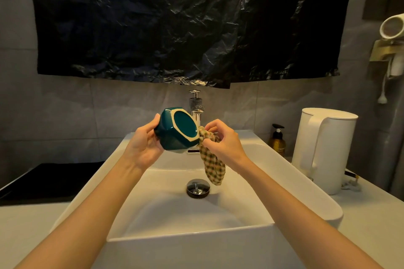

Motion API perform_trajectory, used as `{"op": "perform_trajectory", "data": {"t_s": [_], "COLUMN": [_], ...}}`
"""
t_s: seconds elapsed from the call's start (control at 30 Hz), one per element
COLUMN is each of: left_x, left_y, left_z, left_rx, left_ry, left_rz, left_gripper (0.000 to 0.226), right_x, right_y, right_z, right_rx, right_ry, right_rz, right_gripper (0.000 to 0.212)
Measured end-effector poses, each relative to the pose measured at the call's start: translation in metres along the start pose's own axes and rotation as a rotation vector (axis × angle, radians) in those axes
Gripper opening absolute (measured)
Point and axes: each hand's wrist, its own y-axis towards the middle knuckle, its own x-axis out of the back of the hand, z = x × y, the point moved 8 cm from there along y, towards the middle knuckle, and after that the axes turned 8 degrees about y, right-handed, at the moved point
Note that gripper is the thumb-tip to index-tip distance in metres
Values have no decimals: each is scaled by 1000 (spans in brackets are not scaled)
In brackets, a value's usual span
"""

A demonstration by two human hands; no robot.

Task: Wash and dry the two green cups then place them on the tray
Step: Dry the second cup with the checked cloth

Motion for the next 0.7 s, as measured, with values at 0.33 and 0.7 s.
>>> {"op": "perform_trajectory", "data": {"t_s": [0.33, 0.7], "left_x": [8, 2], "left_y": [7, 14], "left_z": [-3, 18], "left_rx": [-39, 11], "left_ry": [22, 242], "left_rz": [-54, -73], "left_gripper": [28, 38], "right_x": [-18, -18], "right_y": [-11, -14], "right_z": [13, 32], "right_rx": [155, 407], "right_ry": [-16, -144], "right_rz": [75, 5], "right_gripper": [18, 29]}}
